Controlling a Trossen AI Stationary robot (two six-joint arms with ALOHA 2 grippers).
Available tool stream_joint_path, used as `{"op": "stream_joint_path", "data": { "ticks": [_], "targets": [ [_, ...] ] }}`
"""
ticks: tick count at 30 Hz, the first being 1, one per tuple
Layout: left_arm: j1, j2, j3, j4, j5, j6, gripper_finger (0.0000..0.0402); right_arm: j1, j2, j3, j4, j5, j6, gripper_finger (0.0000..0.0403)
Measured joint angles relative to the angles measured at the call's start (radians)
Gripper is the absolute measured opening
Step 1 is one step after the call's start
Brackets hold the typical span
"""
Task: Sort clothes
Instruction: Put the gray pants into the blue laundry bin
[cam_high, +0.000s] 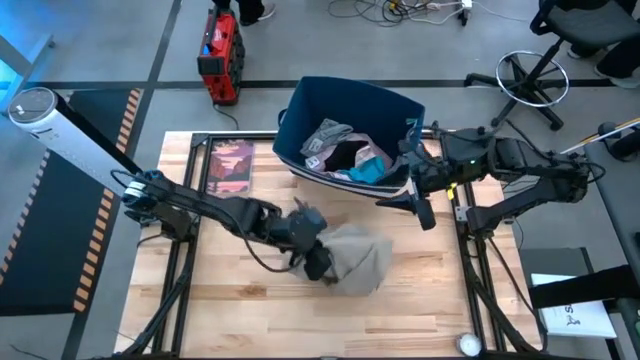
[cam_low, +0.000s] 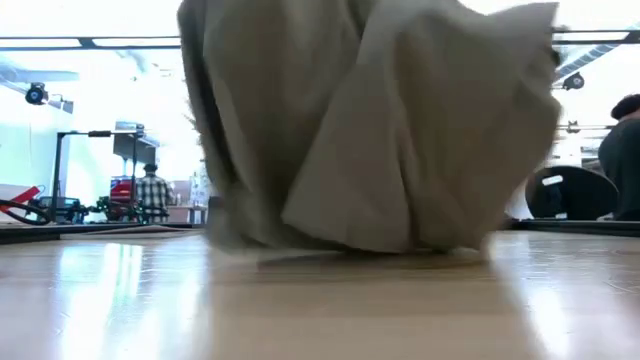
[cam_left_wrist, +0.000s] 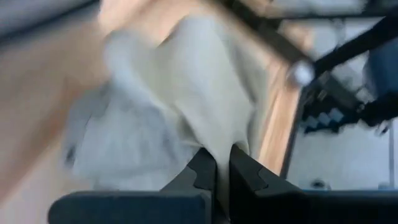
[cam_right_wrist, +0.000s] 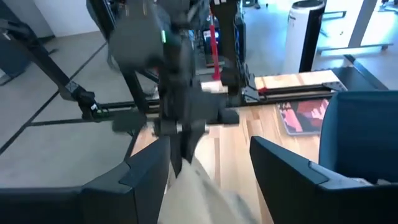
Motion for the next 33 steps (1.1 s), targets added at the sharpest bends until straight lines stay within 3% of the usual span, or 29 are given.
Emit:
{"op": "stream_joint_path", "data": {
  "ticks": [7,13,24,33],
  "targets": [
    [0.022,0.002,0.325,-0.047,-0.104,0.174,0.0,0.0,0.0,0.04,-0.006,0.0,-0.012,0.0204],
    [0.091,0.005,0.493,-0.051,-0.128,0.272,0.0,0.0,0.0,0.05,-0.006,0.008,-0.018,0.0205],
    [0.213,0.006,0.623,0.049,-0.127,0.415,0.0,0.0,0.0,0.05,-0.005,0.026,-0.017,0.0207],
    [0.3,0.006,0.649,0.064,-0.099,0.444,0.0,0.0,0.0,0.05,-0.006,0.025,-0.019,0.0207]
  ]
}}
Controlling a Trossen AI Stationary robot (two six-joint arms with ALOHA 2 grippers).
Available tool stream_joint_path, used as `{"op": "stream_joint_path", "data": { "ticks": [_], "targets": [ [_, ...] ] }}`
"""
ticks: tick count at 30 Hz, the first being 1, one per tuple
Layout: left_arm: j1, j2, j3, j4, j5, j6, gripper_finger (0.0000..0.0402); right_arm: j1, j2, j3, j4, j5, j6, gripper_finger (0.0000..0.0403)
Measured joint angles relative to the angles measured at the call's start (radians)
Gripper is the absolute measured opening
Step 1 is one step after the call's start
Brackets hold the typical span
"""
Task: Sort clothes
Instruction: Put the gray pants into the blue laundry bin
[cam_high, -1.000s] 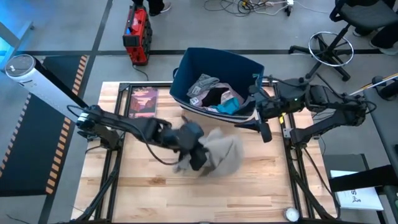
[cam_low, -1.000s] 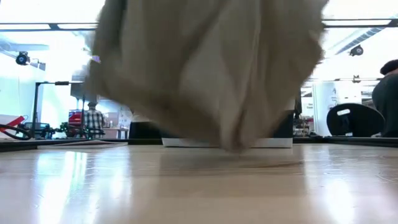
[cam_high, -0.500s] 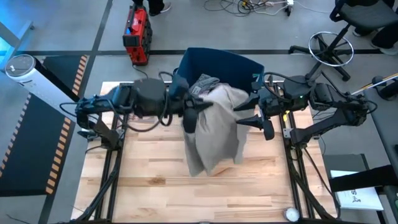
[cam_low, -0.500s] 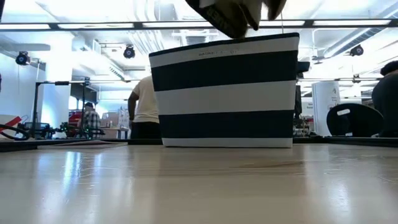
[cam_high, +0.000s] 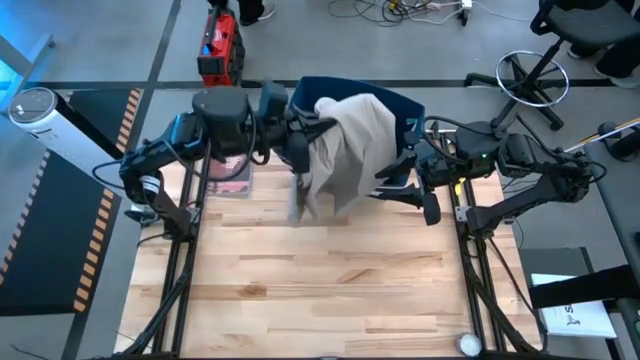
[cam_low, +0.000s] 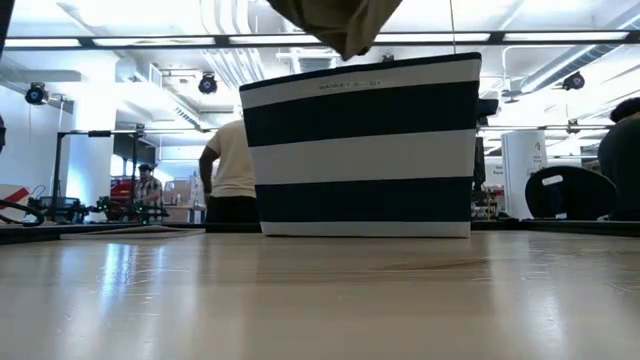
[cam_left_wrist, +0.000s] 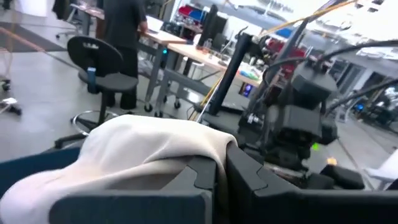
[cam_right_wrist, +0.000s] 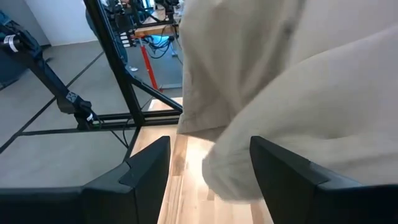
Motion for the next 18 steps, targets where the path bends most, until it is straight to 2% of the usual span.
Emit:
{"op": "stream_joint_path", "data": {
  "ticks": [5,18],
  "targets": [
    [0.058,0.0,0.0,0.088,0.098,0.018,0.0,0.0,0.0,0.0,0.0,0.001,-0.009,0.0205],
    [0.189,-0.001,0.003,0.2,0.203,0.051,0.0,0.0,0.0,0.0,0.001,0.03,-0.022,0.0206]
  ]
}}
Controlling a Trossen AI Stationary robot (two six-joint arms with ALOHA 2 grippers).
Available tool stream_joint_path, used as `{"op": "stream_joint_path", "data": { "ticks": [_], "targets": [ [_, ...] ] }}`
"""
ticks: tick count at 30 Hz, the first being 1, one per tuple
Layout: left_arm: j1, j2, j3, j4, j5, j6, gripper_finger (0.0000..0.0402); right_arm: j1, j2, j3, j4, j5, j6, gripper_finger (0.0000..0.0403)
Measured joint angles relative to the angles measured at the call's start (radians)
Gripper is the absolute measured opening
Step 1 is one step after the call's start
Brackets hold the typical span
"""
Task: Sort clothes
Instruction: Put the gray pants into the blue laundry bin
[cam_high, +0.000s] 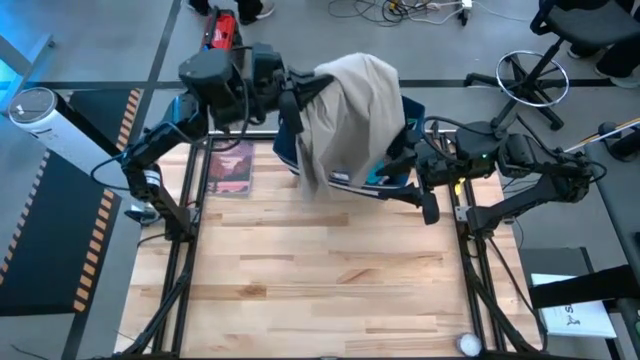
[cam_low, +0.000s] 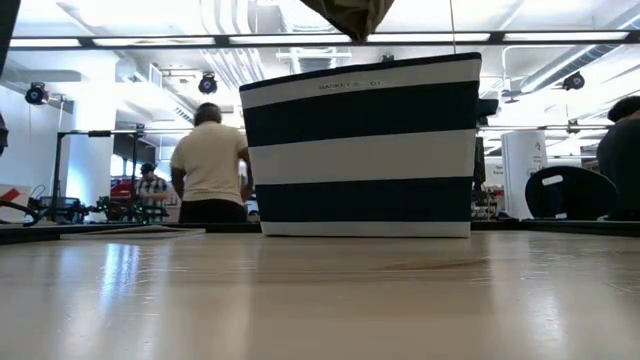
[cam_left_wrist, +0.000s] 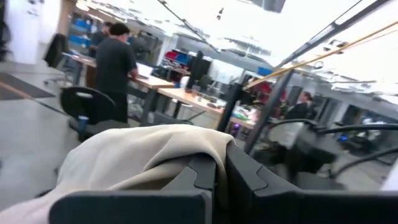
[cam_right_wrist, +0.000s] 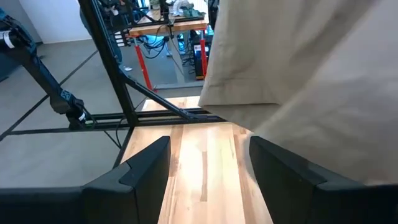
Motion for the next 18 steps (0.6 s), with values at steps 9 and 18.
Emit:
{"op": "stream_joint_path", "data": {
  "ticks": [9,18],
  "targets": [
    [0.126,0.003,-0.056,-0.135,-0.001,0.014,0.0,0.0,0.001,0.0,0.012,0.022,-0.021,0.0202],
    [0.187,0.004,-0.281,-0.184,0.004,0.008,0.0,0.0,0.0,0.0,0.011,0.022,-0.009,0.0206]
  ]
}}
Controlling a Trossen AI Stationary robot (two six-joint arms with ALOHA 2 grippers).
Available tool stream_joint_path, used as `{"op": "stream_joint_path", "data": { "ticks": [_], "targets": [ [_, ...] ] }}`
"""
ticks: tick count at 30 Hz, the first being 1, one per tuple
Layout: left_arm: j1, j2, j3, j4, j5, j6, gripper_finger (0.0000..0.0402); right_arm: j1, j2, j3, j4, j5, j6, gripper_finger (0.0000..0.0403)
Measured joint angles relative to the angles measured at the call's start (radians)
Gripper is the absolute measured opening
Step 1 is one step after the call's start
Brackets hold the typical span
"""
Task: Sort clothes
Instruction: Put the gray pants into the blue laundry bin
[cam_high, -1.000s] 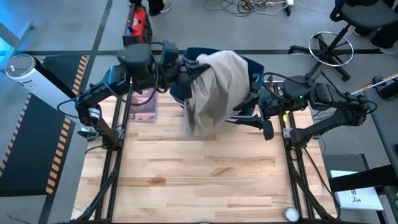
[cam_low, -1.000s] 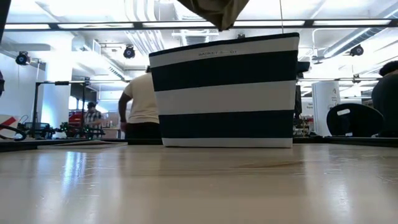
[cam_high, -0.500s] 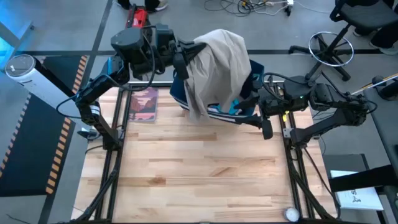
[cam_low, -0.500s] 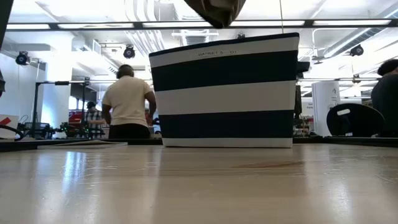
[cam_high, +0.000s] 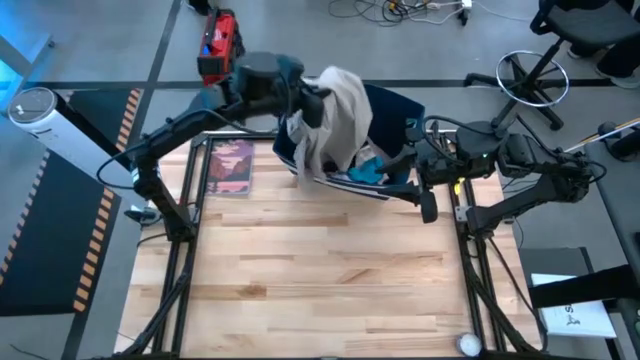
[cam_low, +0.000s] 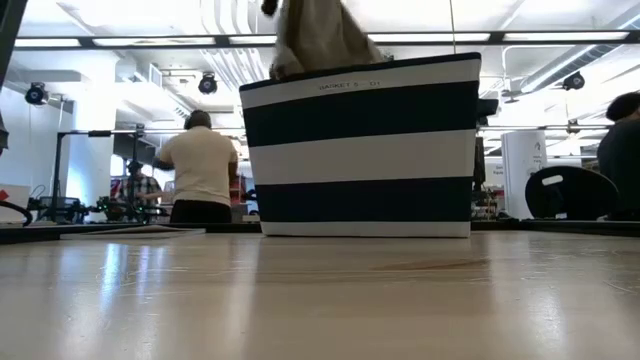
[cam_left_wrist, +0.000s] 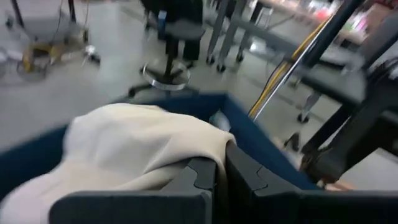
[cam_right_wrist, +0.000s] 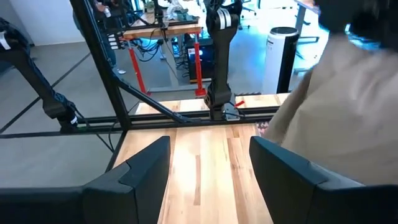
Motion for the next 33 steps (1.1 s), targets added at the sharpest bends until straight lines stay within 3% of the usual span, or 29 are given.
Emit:
{"op": "stream_joint_path", "data": {
  "ticks": [7,12,27,33],
  "targets": [
    [0.036,0.0,-0.231,0.045,0.055,-0.076,0.0,0.0,0.0,0.0,0.0,0.0,0.017,0.0206],
    [0.041,-0.001,-0.327,0.1,0.063,-0.153,0.0013,0.0,0.0,0.0,-0.001,0.0,0.02,0.0207],
    [0.041,-0.002,-0.292,0.134,0.063,-0.165,0.0187,-0.001,0.0,0.0,-0.004,0.0,0.06,0.0202],
    [0.041,-0.02,-0.291,0.13,0.074,-0.163,0.0238,-0.019,-0.001,0.0,-0.006,0.024,0.055,0.0201]
  ]
}}
